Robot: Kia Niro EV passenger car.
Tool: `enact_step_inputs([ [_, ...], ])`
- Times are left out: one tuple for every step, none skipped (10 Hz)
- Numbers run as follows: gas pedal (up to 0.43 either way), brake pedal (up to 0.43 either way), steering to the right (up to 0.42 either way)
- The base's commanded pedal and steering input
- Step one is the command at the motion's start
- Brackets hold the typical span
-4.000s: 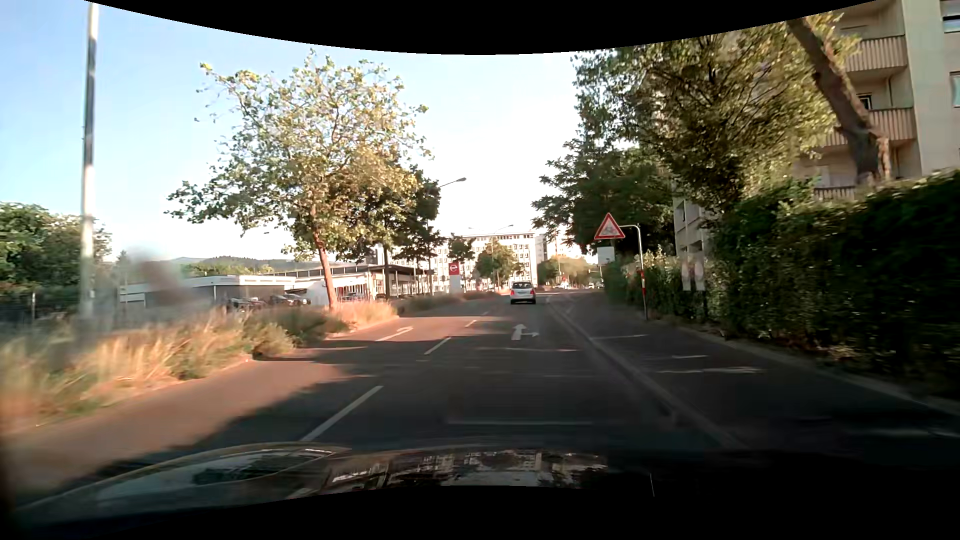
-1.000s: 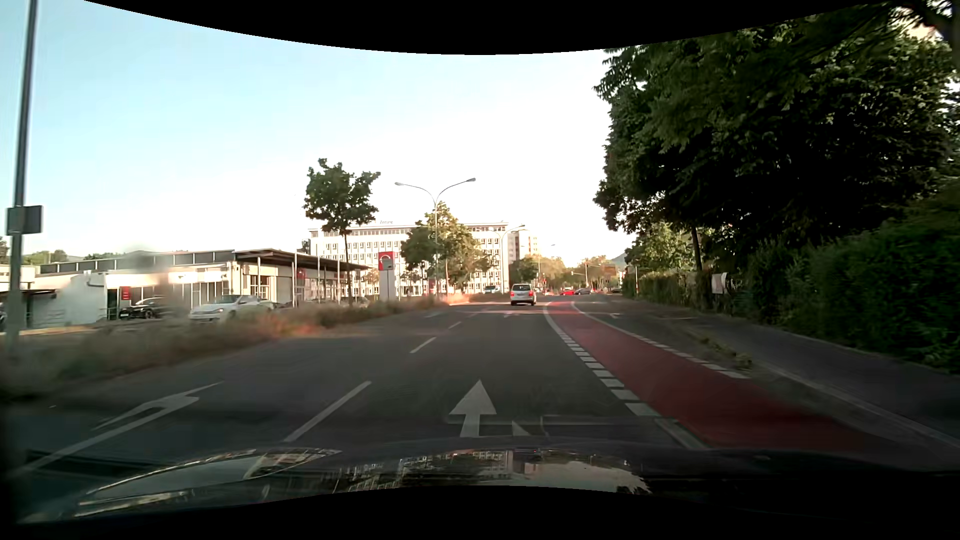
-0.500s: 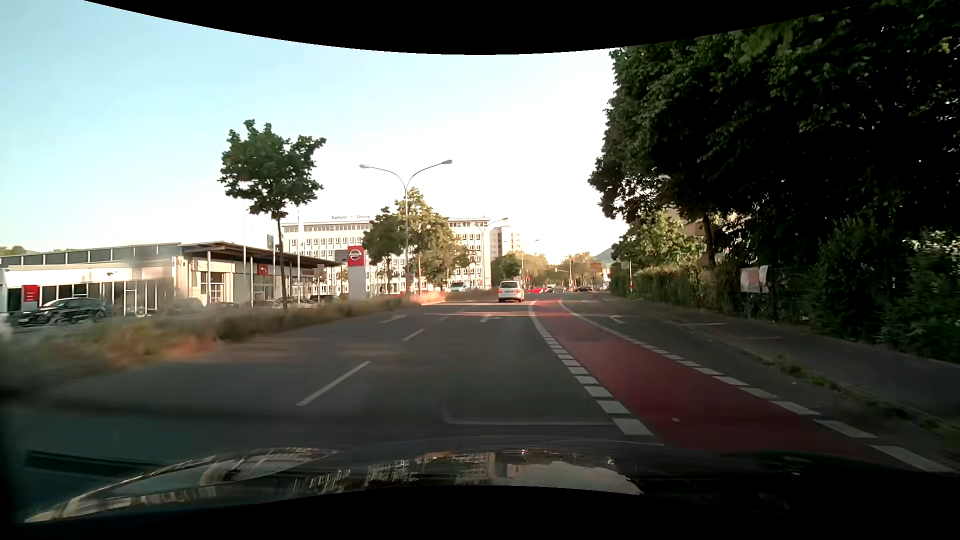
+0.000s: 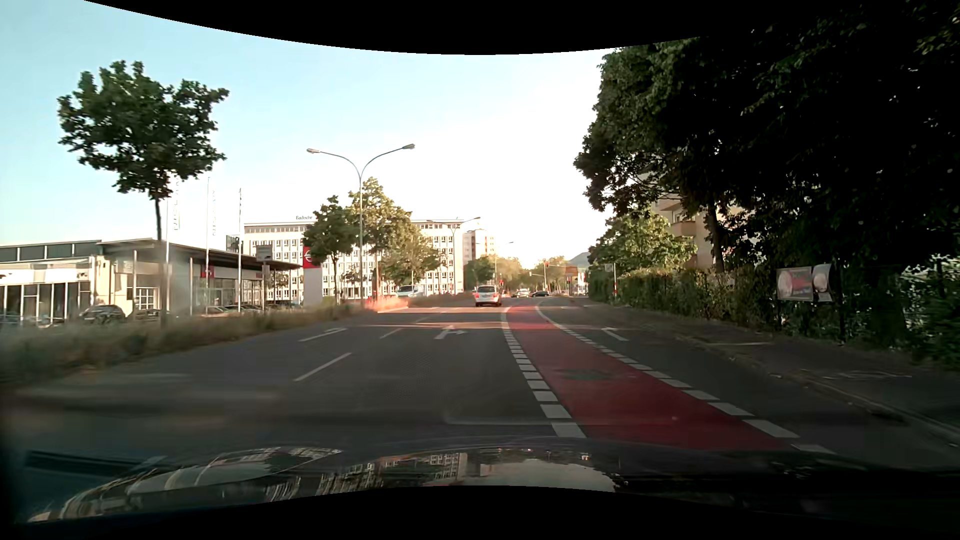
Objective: Follow the waypoints while adhering to traffic rules and regulations
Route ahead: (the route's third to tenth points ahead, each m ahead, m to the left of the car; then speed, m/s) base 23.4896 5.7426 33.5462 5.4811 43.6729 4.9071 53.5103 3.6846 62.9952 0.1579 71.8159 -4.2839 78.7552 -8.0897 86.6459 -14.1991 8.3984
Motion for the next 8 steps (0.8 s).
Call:
enact_step_inputs([
  [0.039,0.000,0.065],
  [0.047,0.000,0.064],
  [0.047,0.000,0.061],
  [0.047,0.000,0.057],
  [0.059,0.000,0.055],
  [0.067,0.000,0.054],
  [0.079,0.000,0.053],
  [0.110,0.000,0.052],
])
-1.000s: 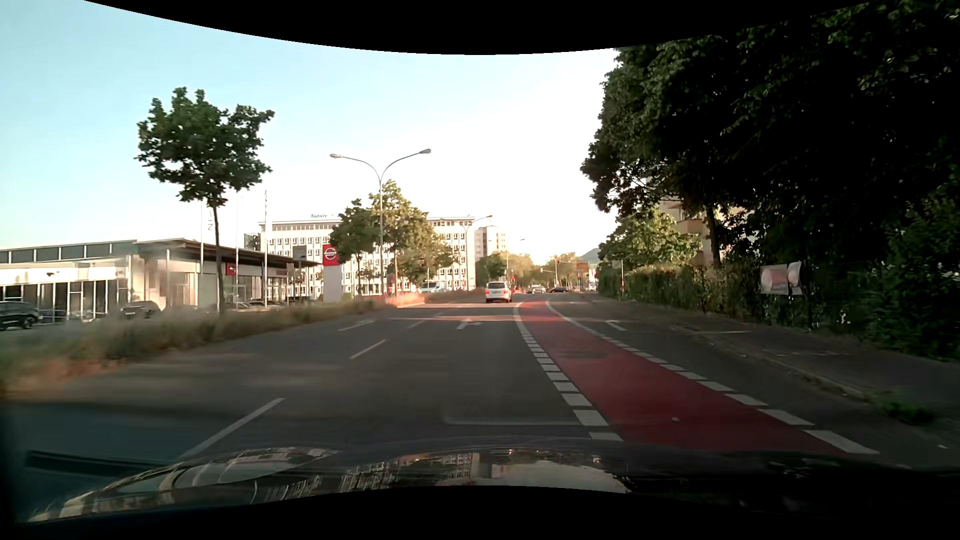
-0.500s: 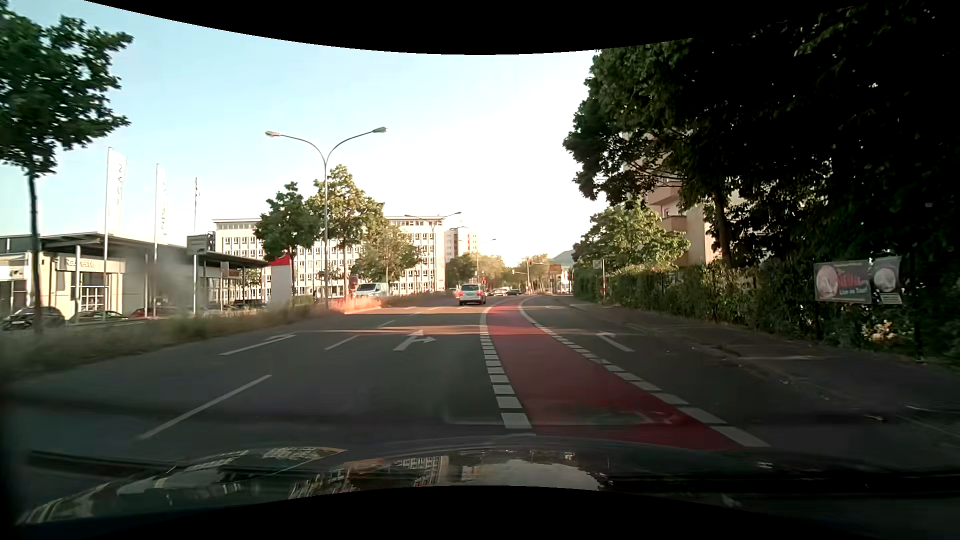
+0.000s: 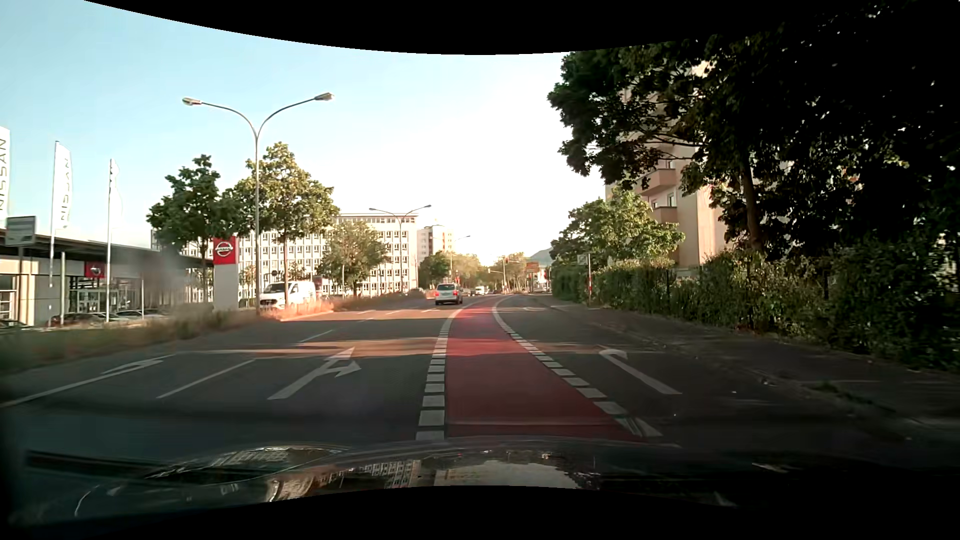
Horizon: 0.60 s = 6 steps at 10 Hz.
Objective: Follow the waypoints while adhering to traffic rules and regulations
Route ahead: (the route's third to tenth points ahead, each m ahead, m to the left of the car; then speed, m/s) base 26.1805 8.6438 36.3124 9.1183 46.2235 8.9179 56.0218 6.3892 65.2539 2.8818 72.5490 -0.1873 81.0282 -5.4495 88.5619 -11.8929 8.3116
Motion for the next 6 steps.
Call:
enact_step_inputs([
  [0.130,0.000,0.047],
  [0.130,0.000,0.036],
  [0.130,0.000,0.024],
  [0.130,0.000,0.013],
  [0.130,0.000,0.008],
  [0.130,0.000,0.006],
])
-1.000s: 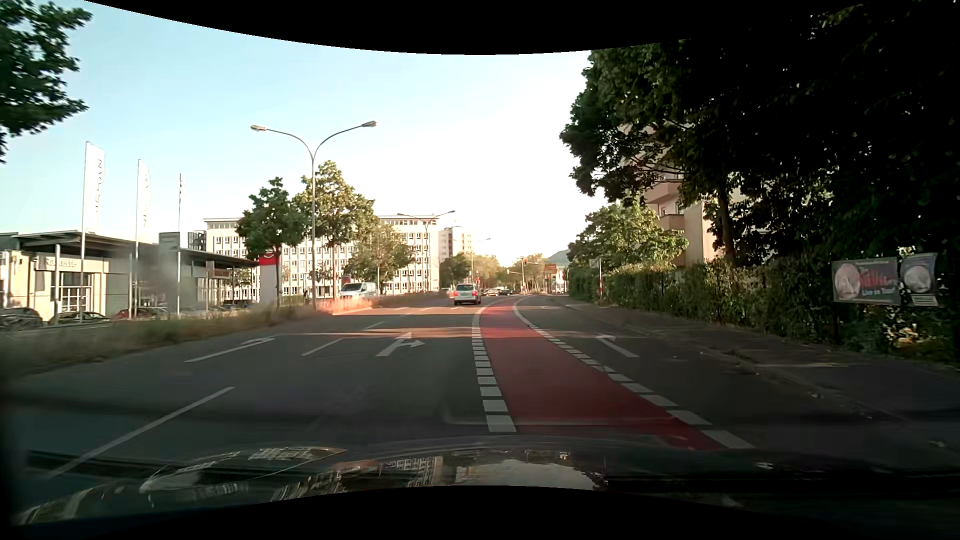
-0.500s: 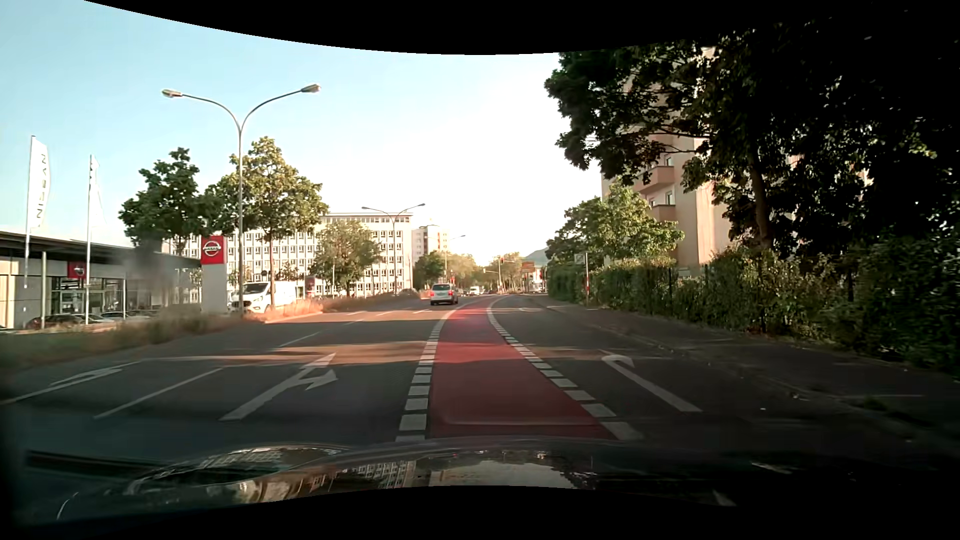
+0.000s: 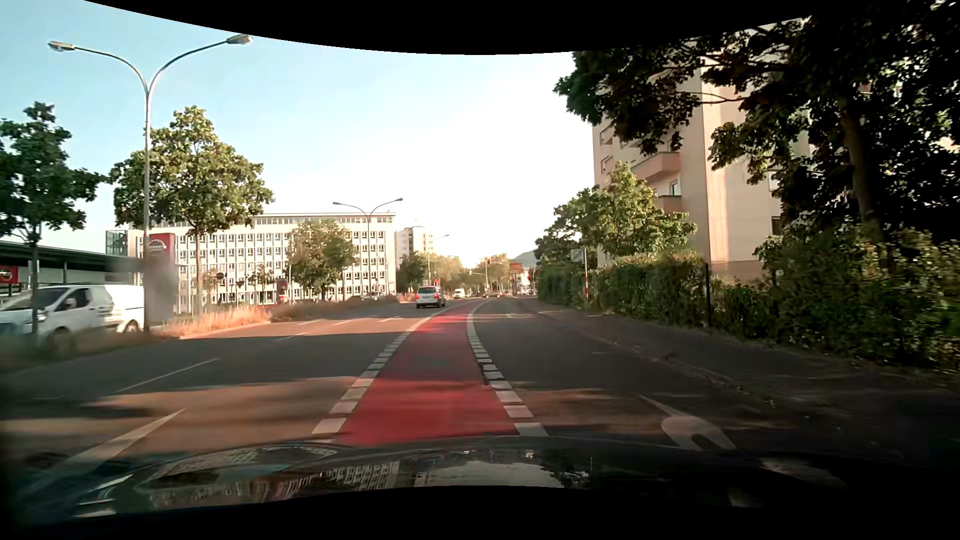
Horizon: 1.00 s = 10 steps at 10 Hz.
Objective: Follow the waypoints while adhering to traffic rules and regulations
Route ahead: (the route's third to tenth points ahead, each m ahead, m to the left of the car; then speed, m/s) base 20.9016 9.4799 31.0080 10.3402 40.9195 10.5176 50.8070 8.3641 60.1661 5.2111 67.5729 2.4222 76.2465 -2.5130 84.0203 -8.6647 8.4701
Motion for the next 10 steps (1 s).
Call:
enact_step_inputs([
  [0.130,0.000,0.006],
  [0.130,0.000,0.003],
  [0.130,0.000,-0.004],
  [0.130,0.000,-0.006],
  [0.130,0.000,-0.007],
  [0.130,0.000,-0.007],
  [0.130,0.000,-0.008],
  [0.130,0.000,-0.009],
  [0.130,0.000,-0.010],
  [0.118,0.000,-0.012],
])
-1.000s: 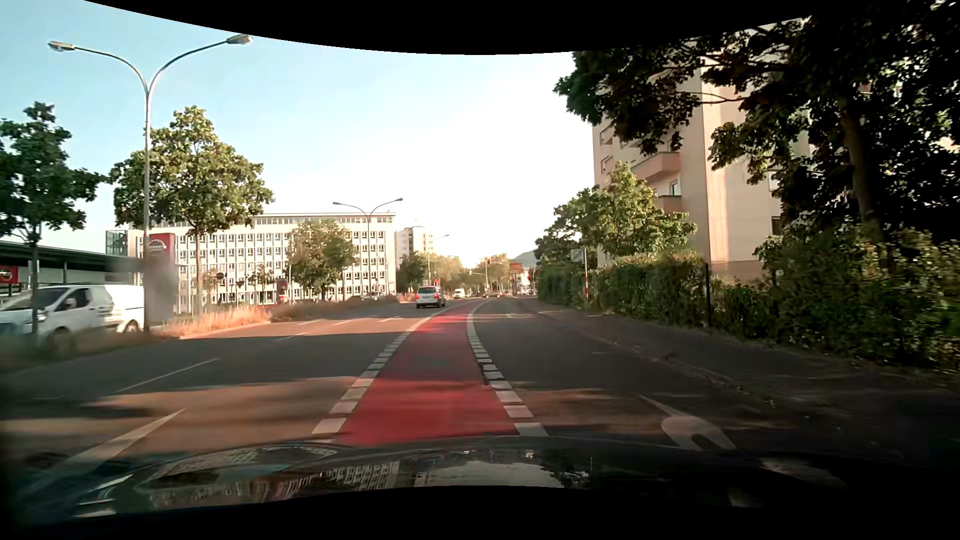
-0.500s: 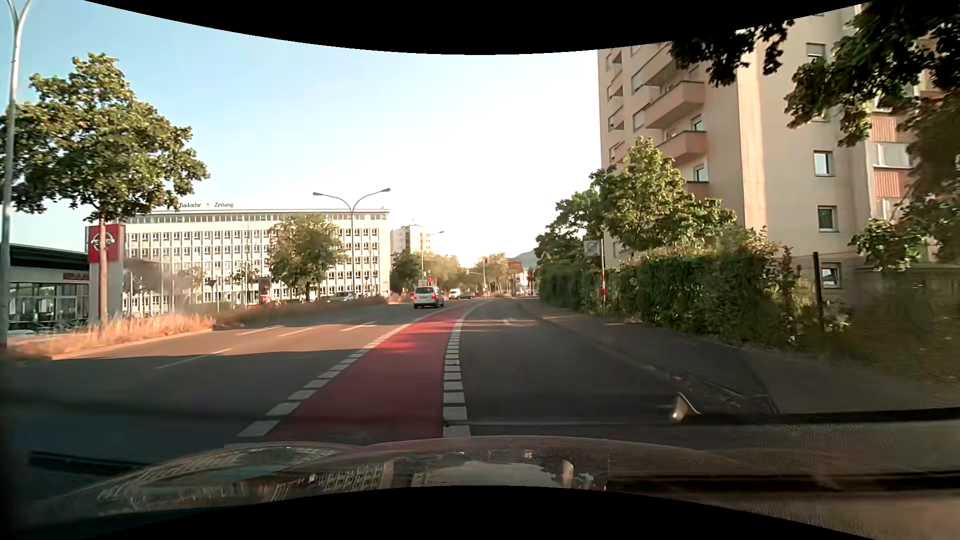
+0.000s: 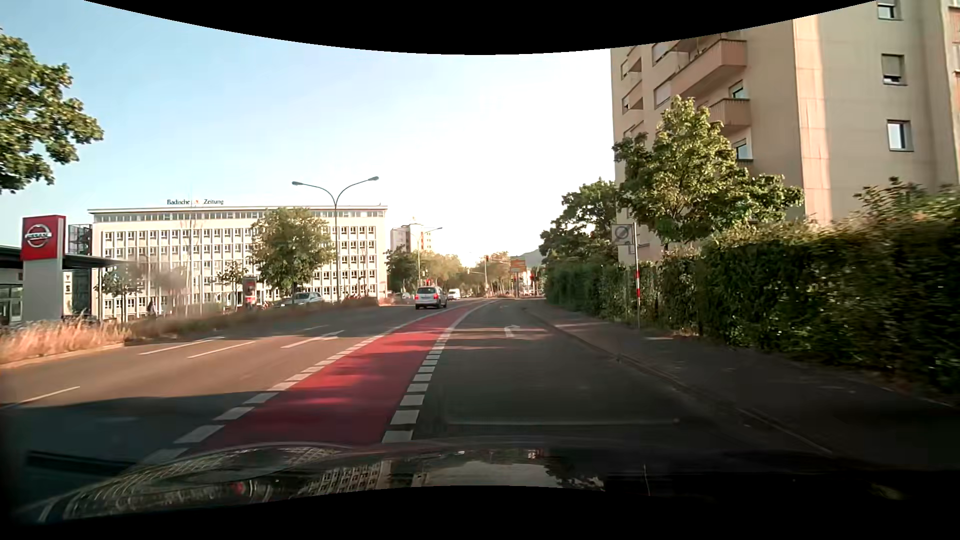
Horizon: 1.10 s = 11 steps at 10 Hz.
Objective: Follow the waypoints while adhering to traffic rules and regulations
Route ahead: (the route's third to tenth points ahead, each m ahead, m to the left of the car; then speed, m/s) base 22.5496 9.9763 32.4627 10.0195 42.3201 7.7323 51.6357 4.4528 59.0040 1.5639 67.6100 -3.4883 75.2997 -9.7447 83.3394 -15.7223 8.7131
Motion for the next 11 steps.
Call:
enact_step_inputs([
  [0.118,0.000,-0.015],
  [0.118,0.000,-0.021],
  [0.118,0.000,-0.025],
  [0.110,0.000,-0.025],
  [0.110,0.000,-0.025],
  [0.098,0.000,-0.025],
  [0.098,0.000,-0.025],
  [0.098,0.000,-0.024],
  [0.098,0.000,-0.024],
  [0.087,0.000,-0.024],
  [0.087,0.000,-0.023],
])
